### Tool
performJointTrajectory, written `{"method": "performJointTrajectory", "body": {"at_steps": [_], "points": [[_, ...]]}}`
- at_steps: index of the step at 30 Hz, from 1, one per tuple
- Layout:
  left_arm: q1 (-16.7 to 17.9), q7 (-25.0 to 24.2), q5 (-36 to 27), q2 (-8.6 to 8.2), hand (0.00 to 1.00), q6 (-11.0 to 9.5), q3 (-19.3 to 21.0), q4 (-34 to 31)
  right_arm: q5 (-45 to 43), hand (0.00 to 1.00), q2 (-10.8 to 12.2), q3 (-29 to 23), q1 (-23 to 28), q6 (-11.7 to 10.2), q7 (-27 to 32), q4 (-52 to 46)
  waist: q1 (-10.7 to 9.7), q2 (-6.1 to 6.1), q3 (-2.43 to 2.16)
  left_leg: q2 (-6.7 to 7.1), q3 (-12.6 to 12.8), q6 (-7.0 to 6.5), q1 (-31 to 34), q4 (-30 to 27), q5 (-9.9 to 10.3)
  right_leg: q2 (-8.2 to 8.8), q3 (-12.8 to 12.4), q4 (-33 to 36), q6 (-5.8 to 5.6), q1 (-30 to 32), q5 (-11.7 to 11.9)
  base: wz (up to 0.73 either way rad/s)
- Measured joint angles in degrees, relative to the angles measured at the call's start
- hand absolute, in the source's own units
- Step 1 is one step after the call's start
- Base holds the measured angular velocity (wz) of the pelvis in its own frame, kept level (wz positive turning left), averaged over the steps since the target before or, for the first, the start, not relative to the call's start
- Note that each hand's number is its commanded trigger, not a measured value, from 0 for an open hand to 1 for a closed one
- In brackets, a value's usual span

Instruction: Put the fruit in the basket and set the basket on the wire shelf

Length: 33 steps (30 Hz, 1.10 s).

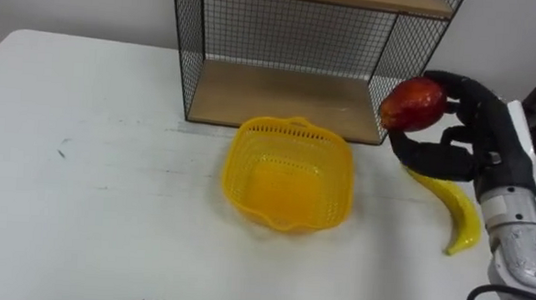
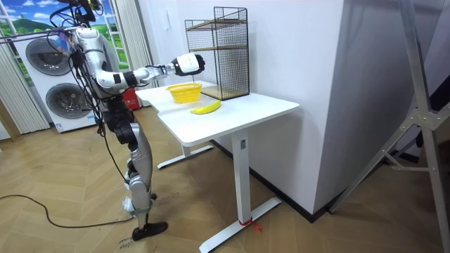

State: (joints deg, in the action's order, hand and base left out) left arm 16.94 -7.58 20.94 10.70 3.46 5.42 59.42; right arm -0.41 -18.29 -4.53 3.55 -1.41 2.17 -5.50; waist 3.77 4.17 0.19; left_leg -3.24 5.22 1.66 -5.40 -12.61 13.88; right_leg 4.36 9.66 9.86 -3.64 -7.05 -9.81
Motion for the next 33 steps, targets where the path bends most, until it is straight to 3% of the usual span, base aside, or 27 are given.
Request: {"method": "performJointTrajectory", "body": {"at_steps": [7,19,28,30,31,32,33], "points": [[-2.0,-0.3,0.0,0.07,0.00,-0.4,-2.3,0.0,-1.2,1.00,-0.1,5.2,-0.6,0.0,-4.6,-0.2,1.4,-0.37,0.15,-0.02,-0.2,0.00,0.9,-0.3,0.0,0.00,0.0,0.0,0.02,0.5,0.0,0.02],[-2.7,-0.1,-0.8,0.74,0.00,-0.9,-5.2,0.1,-2.4,1.00,-0.1,9.4,-0.9,0.0,-9.2,-2.3,1.4,-0.28,0.17,-0.03,-0.7,0.00,1.0,-0.1,0.0,0.01,0.9,0.0,0.02,0.5,0.0,0.01],[-3.2,-0.1,-0.1,1.02,0.00,0.0,-6.1,0.0,-2.7,1.00,0.0,12.7,-0.8,0.3,-11.2,0.3,1.5,-0.56,0.38,-0.04,-1.1,0.01,0.7,-0.6,0.0,0.03,1.4,-0.1,0.01,-0.2,0.0,0.02],[-3.2,-0.1,-0.1,1.00,0.00,0.1,-6.1,0.0,-4.0,0.57,0.0,12.7,-0.8,0.4,-11.2,0.7,1.5,-0.63,0.42,-0.04,-1.2,0.01,0.8,-0.6,0.0,0.03,1.5,-0.1,0.01,-0.1,0.0,0.00],[-3.2,-0.1,-0.1,1.01,0.00,0.3,-6.1,0.0,-4.8,0.10,0.0,12.7,-0.8,0.4,-11.3,1.2,1.4,-0.65,0.43,-0.04,-1.2,0.01,0.9,-0.6,0.0,0.03,1.5,-0.1,0.02,-0.2,0.0,0.00],[-3.2,-0.1,-0.1,1.01,0.00,0.3,-6.1,-0.1,-4.9,0.00,0.0,12.7,-0.8,0.4,-11.3,1.5,1.4,-0.66,0.43,-0.04,-1.2,0.02,0.9,-0.6,0.0,0.03,1.5,-0.1,0.02,-0.2,0.0,0.00],[-3.3,-0.1,-0.1,0.99,0.00,0.3,-6.1,-0.1,-5.8,0.00,0.0,12.7,-0.8,0.5,-11.4,1.8,1.4,-0.74,0.44,-0.04,-1.2,0.03,1.0,-0.5,0.0,0.03,1.5,-0.1,0.02,-0.1,0.0,0.00]]}}
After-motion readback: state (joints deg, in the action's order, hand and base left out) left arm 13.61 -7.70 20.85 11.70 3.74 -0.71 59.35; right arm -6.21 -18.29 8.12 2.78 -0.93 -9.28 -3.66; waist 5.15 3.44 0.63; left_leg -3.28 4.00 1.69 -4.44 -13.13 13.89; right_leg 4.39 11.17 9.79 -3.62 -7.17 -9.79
